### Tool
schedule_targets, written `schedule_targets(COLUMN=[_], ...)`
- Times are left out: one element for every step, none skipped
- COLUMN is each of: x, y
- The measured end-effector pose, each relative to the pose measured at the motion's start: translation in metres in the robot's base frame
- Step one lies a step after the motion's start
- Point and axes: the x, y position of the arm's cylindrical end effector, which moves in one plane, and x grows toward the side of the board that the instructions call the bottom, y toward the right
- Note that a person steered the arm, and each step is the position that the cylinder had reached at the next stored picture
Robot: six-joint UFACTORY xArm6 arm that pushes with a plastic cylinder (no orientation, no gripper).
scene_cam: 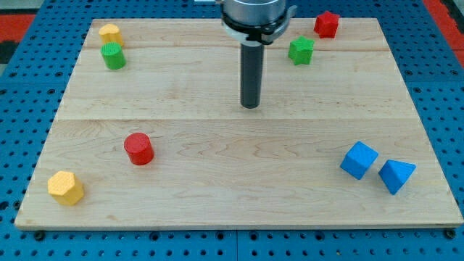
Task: Push the yellow heart slightly right
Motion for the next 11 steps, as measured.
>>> schedule_targets(x=[-0.028, -0.041, -0.041, -0.041, -0.052, -0.131, -0.167, -0.153, -0.132, -0.189, -0.206], y=[0.059, -0.007, -0.147, -0.298, -0.339, -0.33, -0.29, -0.171, -0.149, -0.187, -0.244])
